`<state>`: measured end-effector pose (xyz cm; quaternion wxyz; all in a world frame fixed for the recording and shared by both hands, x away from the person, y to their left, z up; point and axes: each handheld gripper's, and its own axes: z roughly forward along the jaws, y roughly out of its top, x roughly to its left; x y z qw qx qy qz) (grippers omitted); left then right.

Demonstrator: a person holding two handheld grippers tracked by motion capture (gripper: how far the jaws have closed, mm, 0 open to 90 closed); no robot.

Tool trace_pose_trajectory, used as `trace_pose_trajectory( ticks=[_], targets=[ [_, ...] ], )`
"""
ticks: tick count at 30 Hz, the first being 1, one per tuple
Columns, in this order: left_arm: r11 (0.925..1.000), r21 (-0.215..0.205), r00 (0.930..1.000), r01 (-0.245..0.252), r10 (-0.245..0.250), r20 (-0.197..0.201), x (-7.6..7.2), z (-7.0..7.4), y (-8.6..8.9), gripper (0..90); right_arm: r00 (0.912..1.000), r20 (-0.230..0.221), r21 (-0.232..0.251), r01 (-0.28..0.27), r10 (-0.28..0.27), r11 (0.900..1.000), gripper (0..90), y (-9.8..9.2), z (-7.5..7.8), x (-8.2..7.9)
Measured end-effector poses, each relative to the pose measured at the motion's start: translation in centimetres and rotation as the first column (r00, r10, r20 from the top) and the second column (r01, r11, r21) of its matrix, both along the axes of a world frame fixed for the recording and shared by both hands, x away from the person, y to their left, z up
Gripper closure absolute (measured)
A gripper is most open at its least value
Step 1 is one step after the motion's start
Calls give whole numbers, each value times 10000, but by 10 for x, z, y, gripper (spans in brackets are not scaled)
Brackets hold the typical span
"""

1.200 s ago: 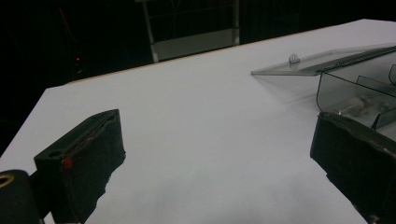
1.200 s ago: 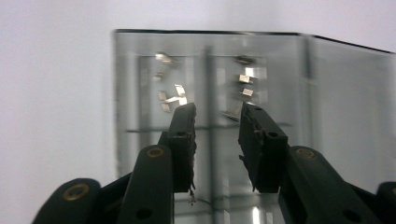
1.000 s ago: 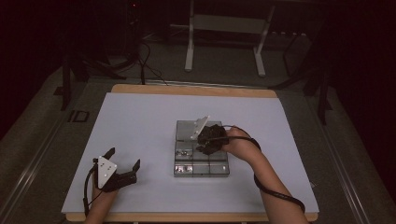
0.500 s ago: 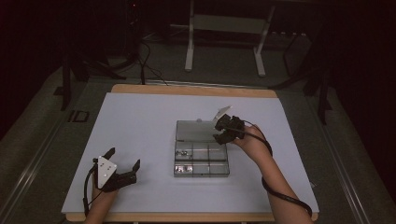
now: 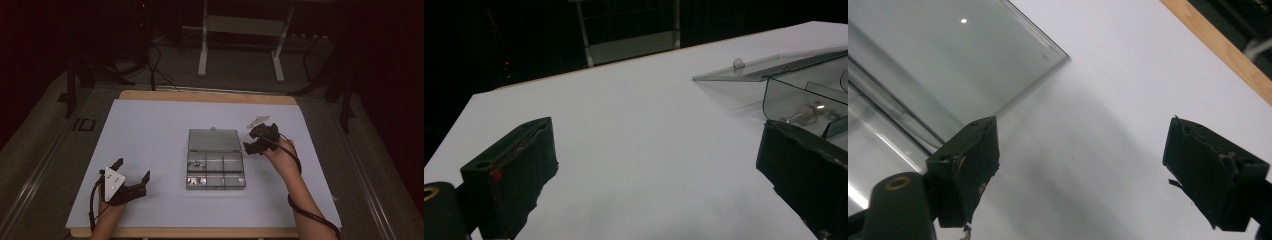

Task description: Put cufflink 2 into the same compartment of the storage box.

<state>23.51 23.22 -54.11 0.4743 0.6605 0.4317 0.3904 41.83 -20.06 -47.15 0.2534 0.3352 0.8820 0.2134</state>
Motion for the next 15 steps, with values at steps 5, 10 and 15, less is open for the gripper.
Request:
trace_pose_trajectory(
  ticks=[5,10,15],
  targets=[
    [10000,13,10000,-10,10,6,0,0,0,38,9979,304,485,552,-567,9973,144,-20,-7,-1],
    [10000,17,10000,-15,15,17,0,0,0,38,9893,667,1190,1212,-1297,9855,146,-52,-11,-4],
    [10000,26,10000,-17,17,15,0,0,0,38,9862,688,1524,1391,-1509,9785,146,-71,-16,-8]
  ],
)
